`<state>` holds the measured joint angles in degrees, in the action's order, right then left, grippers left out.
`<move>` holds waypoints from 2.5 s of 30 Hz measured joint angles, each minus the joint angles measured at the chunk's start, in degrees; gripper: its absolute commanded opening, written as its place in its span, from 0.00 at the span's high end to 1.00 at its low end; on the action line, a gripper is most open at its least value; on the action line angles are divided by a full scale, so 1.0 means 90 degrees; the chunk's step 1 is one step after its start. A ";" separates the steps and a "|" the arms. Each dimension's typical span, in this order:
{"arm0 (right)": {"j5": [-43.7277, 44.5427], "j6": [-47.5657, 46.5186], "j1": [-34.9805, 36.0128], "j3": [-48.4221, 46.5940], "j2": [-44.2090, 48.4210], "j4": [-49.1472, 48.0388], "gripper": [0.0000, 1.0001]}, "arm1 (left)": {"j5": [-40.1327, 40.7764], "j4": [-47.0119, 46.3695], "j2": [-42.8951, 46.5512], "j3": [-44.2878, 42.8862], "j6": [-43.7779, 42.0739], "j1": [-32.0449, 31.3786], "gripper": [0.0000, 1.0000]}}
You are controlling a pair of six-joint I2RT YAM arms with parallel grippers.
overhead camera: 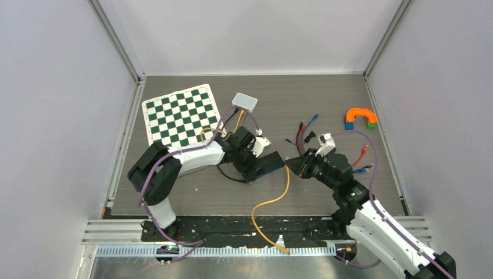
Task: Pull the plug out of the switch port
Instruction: Place the connector at the center of the board.
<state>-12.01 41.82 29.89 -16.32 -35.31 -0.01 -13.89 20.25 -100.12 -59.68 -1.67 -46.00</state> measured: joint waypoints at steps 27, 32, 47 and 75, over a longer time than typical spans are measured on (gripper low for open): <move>0.4588 -0.3538 -0.0838 -0.5139 -0.0398 0.3657 0.95 | 0.0695 -0.0403 0.2713 0.0631 0.0520 0.0000 0.00; 0.3823 -0.3983 -0.2550 -0.5297 -0.1212 0.4435 0.95 | 0.0561 -0.0364 0.2584 0.0600 0.0491 0.0000 0.00; -0.0680 -0.4529 -0.3495 -0.5464 -0.4600 0.4612 0.95 | 0.0374 -0.0211 0.2412 0.0510 0.0444 0.0000 0.00; 0.0182 -0.3961 -0.2640 -0.5306 -0.5234 0.3466 0.33 | 0.0833 -0.0097 0.2416 0.0585 0.0328 0.0000 0.00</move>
<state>-10.37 6.17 6.13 -64.07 -82.41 31.18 -6.39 19.38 -78.37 -54.41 1.28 -46.00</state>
